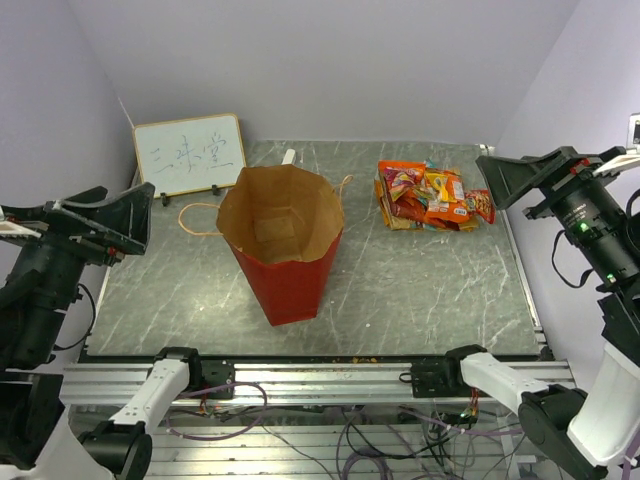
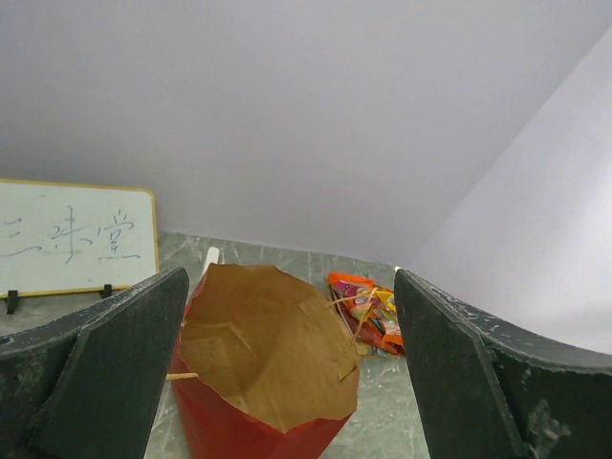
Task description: Take the snacks out of the paper bag
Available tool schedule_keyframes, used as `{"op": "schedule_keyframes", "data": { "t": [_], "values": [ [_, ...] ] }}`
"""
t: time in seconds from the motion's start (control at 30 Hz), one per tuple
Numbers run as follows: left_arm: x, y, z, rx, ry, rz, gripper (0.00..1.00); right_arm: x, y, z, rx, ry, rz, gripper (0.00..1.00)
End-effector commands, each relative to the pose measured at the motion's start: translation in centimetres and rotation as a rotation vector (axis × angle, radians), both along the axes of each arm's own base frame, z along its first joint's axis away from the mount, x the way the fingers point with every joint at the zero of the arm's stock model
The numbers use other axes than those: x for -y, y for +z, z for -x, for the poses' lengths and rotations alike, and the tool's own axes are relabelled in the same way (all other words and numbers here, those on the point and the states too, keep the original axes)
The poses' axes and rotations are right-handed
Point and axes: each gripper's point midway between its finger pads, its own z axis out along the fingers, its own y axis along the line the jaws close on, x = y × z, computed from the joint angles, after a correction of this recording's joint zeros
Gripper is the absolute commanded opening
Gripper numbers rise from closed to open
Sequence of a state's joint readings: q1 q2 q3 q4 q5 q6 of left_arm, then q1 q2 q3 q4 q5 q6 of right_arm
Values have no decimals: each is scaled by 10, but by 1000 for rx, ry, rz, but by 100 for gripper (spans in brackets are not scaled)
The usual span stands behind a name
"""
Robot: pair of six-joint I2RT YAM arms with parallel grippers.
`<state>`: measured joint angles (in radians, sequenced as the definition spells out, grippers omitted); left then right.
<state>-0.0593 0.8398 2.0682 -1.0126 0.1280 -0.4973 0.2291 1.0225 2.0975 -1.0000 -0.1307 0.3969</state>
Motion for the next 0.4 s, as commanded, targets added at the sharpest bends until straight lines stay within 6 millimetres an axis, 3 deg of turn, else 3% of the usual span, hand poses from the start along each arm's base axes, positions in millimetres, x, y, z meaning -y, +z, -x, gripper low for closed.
{"op": "schedule_keyframes", "data": {
  "t": [0.0,0.27,0.37],
  "values": [
    [-11,-1,-19,-18,71,2,99,5,3,-6,-7,-33,-1,100],
    [-4,-4,-28,-35,36,-31,98,8,-14,-17,-65,-73,-15,100],
    [-3,-5,-29,-46,28,-29,99,11,-11,-17,-65,-85,-15,100]
  ]
}}
